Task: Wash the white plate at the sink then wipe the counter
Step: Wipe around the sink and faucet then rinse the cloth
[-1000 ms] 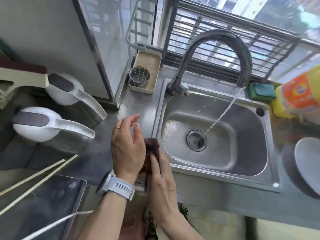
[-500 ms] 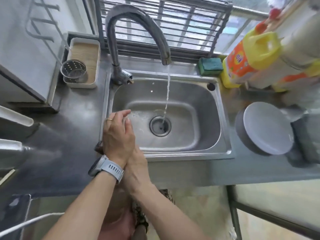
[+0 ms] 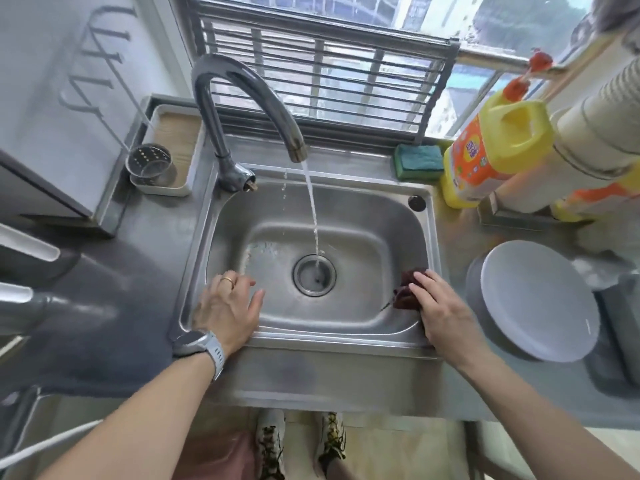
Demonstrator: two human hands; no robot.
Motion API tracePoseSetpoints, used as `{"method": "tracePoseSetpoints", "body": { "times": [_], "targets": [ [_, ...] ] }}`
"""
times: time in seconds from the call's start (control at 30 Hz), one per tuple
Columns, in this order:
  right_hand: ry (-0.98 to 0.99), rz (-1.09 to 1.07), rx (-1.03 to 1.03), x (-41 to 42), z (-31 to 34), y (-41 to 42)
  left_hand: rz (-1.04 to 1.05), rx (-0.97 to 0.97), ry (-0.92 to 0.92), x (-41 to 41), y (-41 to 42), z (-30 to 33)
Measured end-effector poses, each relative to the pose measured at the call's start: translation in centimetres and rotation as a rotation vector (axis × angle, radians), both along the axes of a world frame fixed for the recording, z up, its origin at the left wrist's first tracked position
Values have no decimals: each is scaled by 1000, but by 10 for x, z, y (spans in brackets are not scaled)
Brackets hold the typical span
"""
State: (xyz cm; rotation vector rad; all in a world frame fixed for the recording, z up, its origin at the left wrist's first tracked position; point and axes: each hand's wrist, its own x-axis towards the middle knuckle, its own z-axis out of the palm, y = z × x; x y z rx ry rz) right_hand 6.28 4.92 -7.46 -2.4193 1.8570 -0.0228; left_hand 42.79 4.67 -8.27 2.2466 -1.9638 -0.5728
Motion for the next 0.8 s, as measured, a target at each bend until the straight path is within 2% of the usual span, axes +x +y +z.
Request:
{"method": "tracePoseSetpoints", "body": {
  "times": [0.17,0.33,0.47,0.57,0.67,0.8],
  "targets": [
    [-270,-132,-14,28,22,-69,-127,-24,-118,18,-5,1],
    [-484,40,-168,96,52,-174,-204,-67,-97,28,-1,0],
    [-380,309,10,149,33,-244,-192,-83,-64,30,-2,-2],
    [-224,596,-44,177,3,-268,-180,-102,-43,32,-3,-5],
    [-107,612,67,215,-9,-286,-166,-148,-22,33,-2,-10],
    [-130,721,64,261,-14,-302,-171,-190,-14,36,-3,-18]
  ]
}}
